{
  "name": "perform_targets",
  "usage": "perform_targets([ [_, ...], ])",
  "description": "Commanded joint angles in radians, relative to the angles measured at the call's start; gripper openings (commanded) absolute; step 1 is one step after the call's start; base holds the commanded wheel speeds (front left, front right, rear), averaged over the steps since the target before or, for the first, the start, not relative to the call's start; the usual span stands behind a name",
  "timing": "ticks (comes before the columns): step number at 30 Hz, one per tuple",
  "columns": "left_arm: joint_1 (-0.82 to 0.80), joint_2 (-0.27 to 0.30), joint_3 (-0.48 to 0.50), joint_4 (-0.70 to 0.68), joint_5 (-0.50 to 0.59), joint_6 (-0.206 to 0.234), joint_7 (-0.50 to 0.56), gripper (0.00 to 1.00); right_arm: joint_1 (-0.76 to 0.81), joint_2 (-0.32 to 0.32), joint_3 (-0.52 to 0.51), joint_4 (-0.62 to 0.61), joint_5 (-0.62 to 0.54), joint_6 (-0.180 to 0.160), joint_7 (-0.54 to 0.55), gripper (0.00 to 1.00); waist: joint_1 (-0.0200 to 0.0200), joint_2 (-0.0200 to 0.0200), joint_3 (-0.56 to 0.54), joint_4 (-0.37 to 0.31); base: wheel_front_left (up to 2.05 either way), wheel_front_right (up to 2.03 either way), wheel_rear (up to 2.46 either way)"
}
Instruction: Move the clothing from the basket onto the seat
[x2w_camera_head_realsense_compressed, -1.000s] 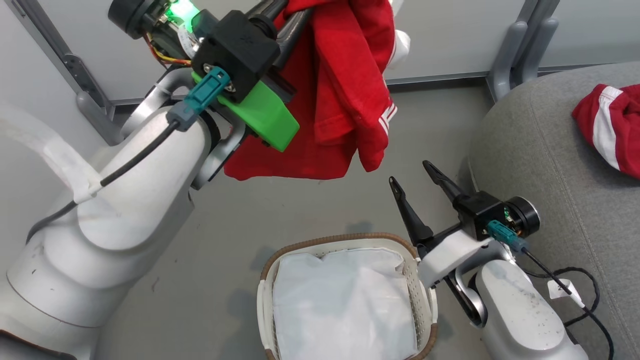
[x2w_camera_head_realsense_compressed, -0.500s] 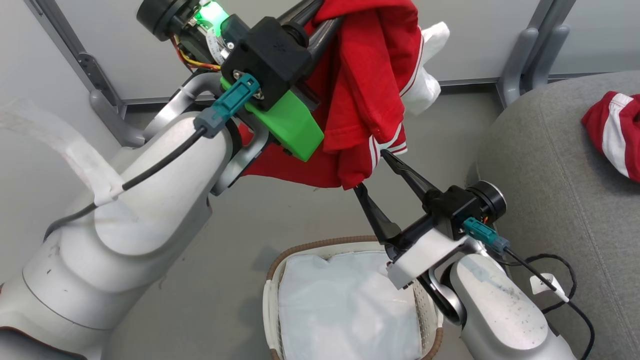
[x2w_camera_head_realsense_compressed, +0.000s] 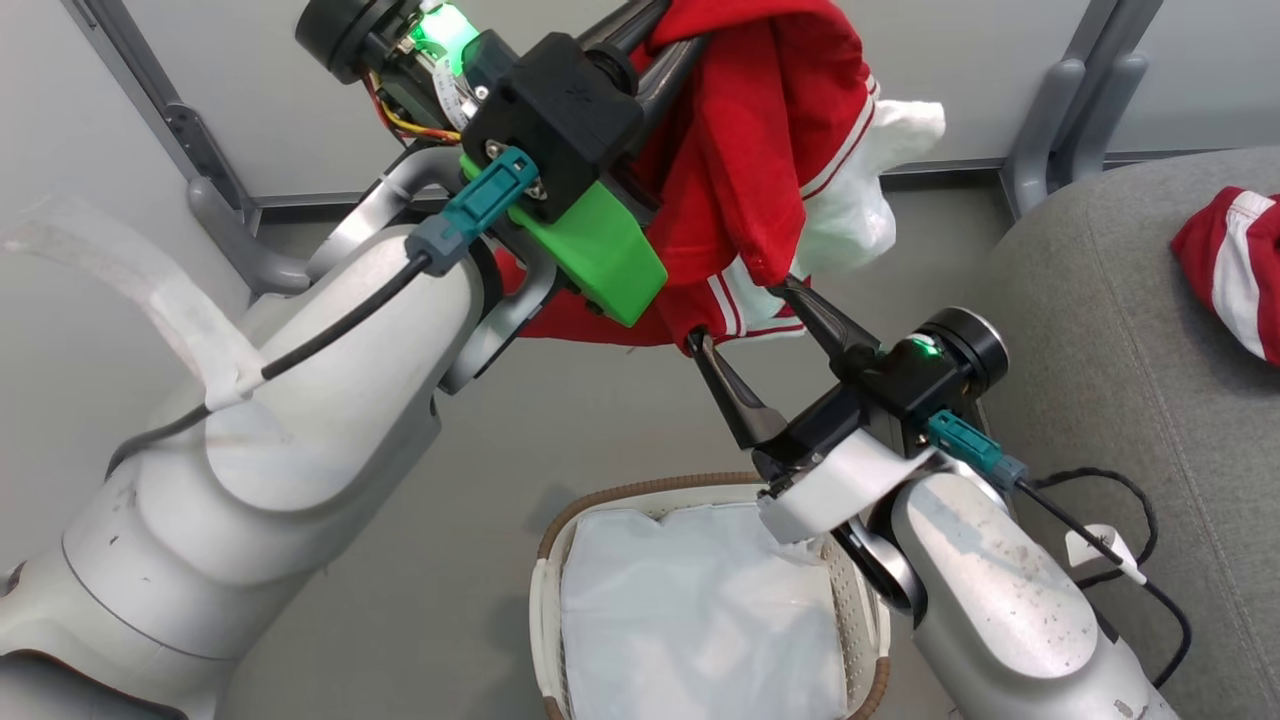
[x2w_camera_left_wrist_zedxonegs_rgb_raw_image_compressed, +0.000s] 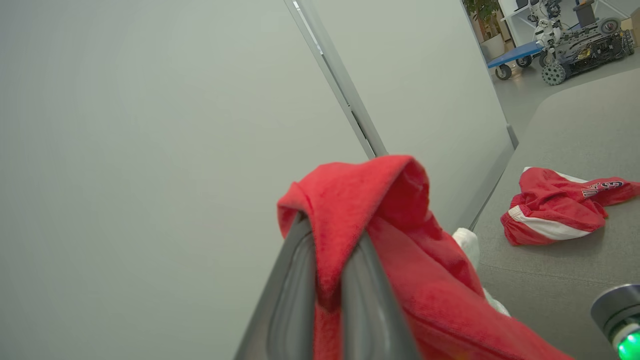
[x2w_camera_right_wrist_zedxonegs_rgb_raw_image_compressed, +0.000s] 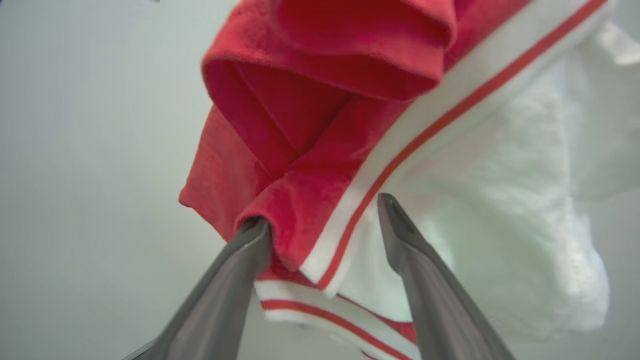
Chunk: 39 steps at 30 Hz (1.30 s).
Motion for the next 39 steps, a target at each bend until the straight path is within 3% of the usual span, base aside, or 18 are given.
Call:
perform_targets([
  [1, -0.008, -0.005, -0.001, -0.002, -0.01, 0.005, -0.004, 0.0, -0.014, -0.004, -0.006, 0.012, -0.012, -0.001, 0.0, 1.0, 0.0, 0.0085, -0.002, 0.002, 0.0, 0.0, 0.0],
  [5, -0.006, -0.016, -0.008, 0.004, -0.018, 0.005, -0.006, 0.0, -0.05, -0.004, -0.006, 0.106, -0.028, -0.001, 0.0, 0.99, 0.0, 0.0085, -0.009, 0.011, 0.0, 0.0, 0.0],
  [6, -0.008, -0.021, -0.01, 0.004, -0.021, 0.004, -0.006, 0.0, -0.061, -0.004, -0.006, 0.135, -0.031, -0.001, 0.0, 0.87, 0.0, 0.0085, -0.011, 0.014, 0.0, 0.0, 0.0],
  [7, -0.01, -0.023, -0.011, 0.004, -0.023, 0.003, -0.005, 0.0, -0.071, -0.004, -0.004, 0.154, -0.035, -0.001, 0.0, 0.64, 0.0, 0.0085, -0.012, 0.017, 0.0, 0.0, 0.0],
  [8, -0.014, -0.027, -0.013, 0.002, -0.023, 0.002, -0.005, 0.0, -0.084, -0.004, -0.004, 0.171, -0.042, -0.001, 0.0, 0.53, 0.0, 0.0085, -0.014, 0.02, 0.0, 0.0, 0.0],
  [9, -0.016, -0.03, -0.014, 0.001, -0.024, 0.002, -0.005, 0.0, -0.093, -0.004, -0.006, 0.181, -0.05, -0.001, 0.0, 0.54, 0.0, 0.0085, -0.015, 0.022, 0.0, 0.0, 0.0],
  [11, -0.019, -0.034, -0.017, -0.006, -0.03, 0.001, -0.006, 0.0, -0.111, -0.004, -0.022, 0.198, -0.063, -0.001, 0.0, 0.67, 0.0, 0.0085, -0.018, 0.029, 0.0, 0.0, 0.0],
  [12, -0.018, -0.034, -0.018, -0.008, -0.03, 0.002, -0.006, 0.0, -0.116, -0.004, -0.028, 0.197, -0.072, -0.001, 0.0, 0.64, 0.0, 0.0085, -0.018, 0.03, 0.0, 0.0, 0.0],
  [17, 0.001, -0.034, -0.013, -0.007, -0.045, 0.009, -0.006, 0.0, -0.127, -0.004, -0.04, 0.188, -0.058, -0.001, 0.0, 0.0, 0.0, 0.0085, -0.018, 0.034, 0.0, 0.0, 0.0],
  [30, 0.173, 0.001, 0.042, 0.106, -0.148, 0.045, -0.106, 0.0, -0.097, -0.004, -0.12, 0.108, -0.029, -0.001, 0.0, 0.0, 0.0, 0.0085, 0.006, 0.001, 0.0, 0.0, 0.0],
  [32, 0.207, 0.001, 0.046, 0.132, -0.157, 0.047, -0.14, 0.19, -0.099, -0.004, -0.143, 0.09, -0.031, -0.001, 0.0, 0.0, 0.0, 0.0085, 0.01, -0.004, 0.0, 0.0, 0.0],
  [34, 0.239, -0.004, 0.046, 0.158, -0.163, 0.044, -0.175, 0.58, -0.105, -0.004, -0.167, 0.074, -0.042, -0.001, 0.0, 0.0, 0.0, 0.0085, 0.012, -0.008, 0.0, 0.0, 0.0],
  [35, 0.253, -0.008, 0.048, 0.17, -0.167, 0.043, -0.188, 0.89, -0.107, -0.004, -0.176, 0.067, -0.047, -0.001, 0.0, 0.0, 0.0, 0.0085, 0.013, -0.009, 0.0, 0.0, 0.0],
  [36, 0.271, -0.013, 0.052, 0.185, -0.174, 0.041, -0.203, 1.0, -0.11, -0.004, -0.187, 0.057, -0.051, -0.001, 0.0, 0.0, 0.0, 0.0085, 0.014, -0.012, 0.0, 0.0, 0.0],
  [39, 0.313, -0.028, 0.058, 0.219, -0.189, 0.029, -0.229, 1.0, -0.118, -0.004, -0.215, 0.033, -0.062, -0.001, 0.0, 0.0, 0.0, 0.0085, 0.017, -0.017, 0.0, 0.0, 0.0],
])
